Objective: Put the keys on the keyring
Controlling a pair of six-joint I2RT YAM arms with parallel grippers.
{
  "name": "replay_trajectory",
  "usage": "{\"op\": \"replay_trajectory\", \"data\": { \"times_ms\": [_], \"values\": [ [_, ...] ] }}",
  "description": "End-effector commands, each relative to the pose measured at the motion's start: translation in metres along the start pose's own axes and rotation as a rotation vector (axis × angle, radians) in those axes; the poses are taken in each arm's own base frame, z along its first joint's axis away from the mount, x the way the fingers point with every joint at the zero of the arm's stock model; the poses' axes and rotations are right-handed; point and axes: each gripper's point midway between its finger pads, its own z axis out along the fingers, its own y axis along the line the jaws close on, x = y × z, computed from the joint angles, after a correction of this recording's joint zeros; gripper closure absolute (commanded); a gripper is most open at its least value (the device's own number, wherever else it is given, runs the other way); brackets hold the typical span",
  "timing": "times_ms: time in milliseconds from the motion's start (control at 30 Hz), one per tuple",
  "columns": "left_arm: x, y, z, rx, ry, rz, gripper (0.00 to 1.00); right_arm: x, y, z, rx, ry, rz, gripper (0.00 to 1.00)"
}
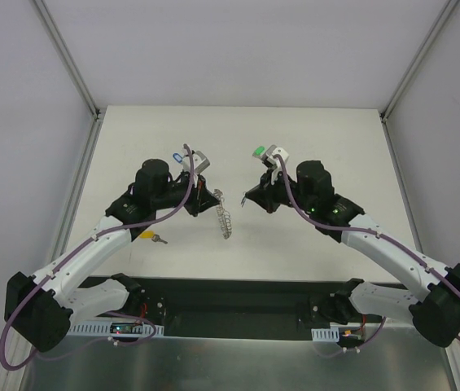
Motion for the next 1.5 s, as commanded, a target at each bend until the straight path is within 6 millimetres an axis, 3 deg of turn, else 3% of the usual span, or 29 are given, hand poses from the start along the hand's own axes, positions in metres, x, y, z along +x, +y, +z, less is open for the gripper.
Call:
{"op": "replay_trajectory", "data": {
  "times_ms": [0, 300, 500, 700, 900, 1267, 1367, 1467],
  "values": [
    [-0.021, -0.009, -0.008, 0.042, -0.091, 0.157, 1.0, 0.002, 0.011, -0.003, -0.06, 0.006, 0.047, 0.99],
    [-0.032, -0.016, -0.005, 0.111, -0.225, 0.325, 1.0, 0.01, 0.022, -0.013, -0.117, 0.05, 0.026, 0.99],
    [-0.036, -0.028, -0.011, 0.154, -0.245, 0.334, 1.0, -0.009, 0.028, -0.012, -0.136, 0.023, 0.043, 0.99],
    [-0.019, -0.035, -0.01, 0.219, -0.191, 0.327, 1.0, 0.0, 0.032, -0.025, -0.139, 0.058, 0.045, 0.99],
    [-0.003, -0.028, -0.003, 0.215, -0.133, 0.289, 1.0, 0.033, 0.015, -0.037, -0.035, 0.182, 0.056, 0.99],
    [0.011, -0.022, -0.013, 0.173, -0.096, 0.36, 1.0, 0.13, -0.006, -0.074, 0.199, 0.6, 0.341, 0.99],
    [0.012, -0.025, -0.013, 0.195, -0.096, 0.388, 1.0, 0.145, -0.016, -0.067, 0.235, 0.645, 0.393, 0.99],
    [0.013, -0.024, -0.011, 0.201, -0.083, 0.395, 1.0, 0.153, -0.026, -0.046, 0.241, 0.669, 0.459, 0.99]
  ]
}}
